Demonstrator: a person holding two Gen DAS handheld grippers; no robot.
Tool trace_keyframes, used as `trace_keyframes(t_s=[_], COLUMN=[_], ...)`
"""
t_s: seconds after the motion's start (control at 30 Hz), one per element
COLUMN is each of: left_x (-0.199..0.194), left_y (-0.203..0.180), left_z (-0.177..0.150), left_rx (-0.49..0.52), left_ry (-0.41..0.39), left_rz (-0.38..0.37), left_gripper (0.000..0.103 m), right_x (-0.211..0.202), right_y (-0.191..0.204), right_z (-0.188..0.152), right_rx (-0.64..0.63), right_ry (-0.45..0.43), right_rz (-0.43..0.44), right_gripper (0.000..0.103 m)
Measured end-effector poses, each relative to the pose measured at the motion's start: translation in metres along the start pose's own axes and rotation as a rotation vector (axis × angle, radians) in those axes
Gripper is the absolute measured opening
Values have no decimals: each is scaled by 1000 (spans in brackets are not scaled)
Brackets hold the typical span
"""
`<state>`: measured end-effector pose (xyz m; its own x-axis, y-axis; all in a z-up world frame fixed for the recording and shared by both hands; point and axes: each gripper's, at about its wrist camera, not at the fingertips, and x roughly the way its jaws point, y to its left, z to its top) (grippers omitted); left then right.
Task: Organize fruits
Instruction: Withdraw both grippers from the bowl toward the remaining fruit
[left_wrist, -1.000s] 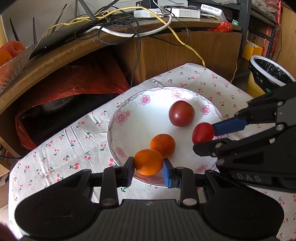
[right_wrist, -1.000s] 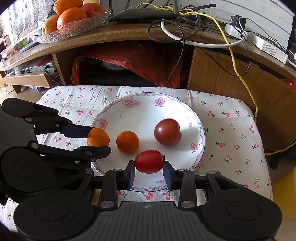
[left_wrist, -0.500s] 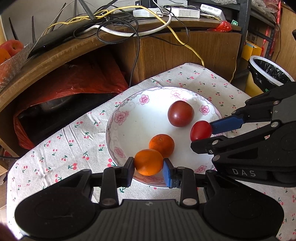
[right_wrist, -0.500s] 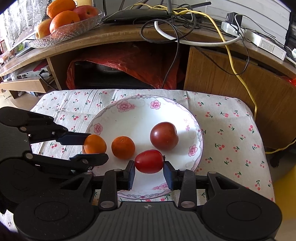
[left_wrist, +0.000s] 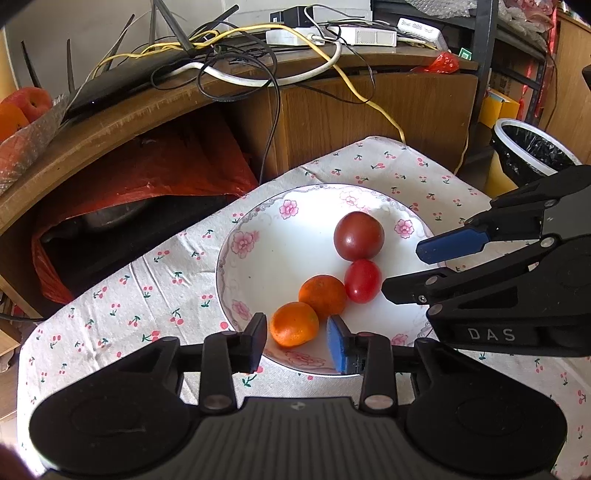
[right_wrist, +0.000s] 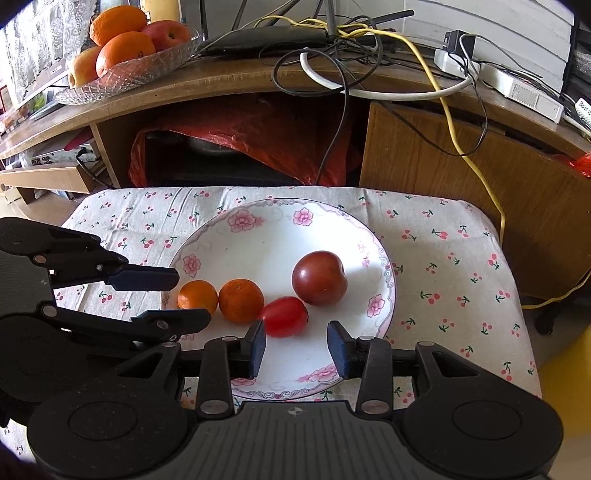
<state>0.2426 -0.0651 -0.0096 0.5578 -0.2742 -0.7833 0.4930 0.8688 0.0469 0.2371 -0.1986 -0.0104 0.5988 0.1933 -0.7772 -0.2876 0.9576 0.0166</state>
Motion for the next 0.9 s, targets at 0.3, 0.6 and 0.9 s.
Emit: trace_keyframes(t_s=[0.3,0.6,0.9], left_x=[-10,-26,-42], left_y=[-1,-2,1], left_z=[-2,-14,-38], left_rx=[15,42,72], left_ry=[-11,-11,21], left_rz=[7,-4,-31], left_gripper=[44,44,44], right_x=[-9,-18,-22], right_y=[2,10,25], right_z=[-4,-10,-22], right_rx=[-13,-32,-76], right_ry=[-9,-7,28], right_rz=[11,36,82], right_gripper=[36,36,36])
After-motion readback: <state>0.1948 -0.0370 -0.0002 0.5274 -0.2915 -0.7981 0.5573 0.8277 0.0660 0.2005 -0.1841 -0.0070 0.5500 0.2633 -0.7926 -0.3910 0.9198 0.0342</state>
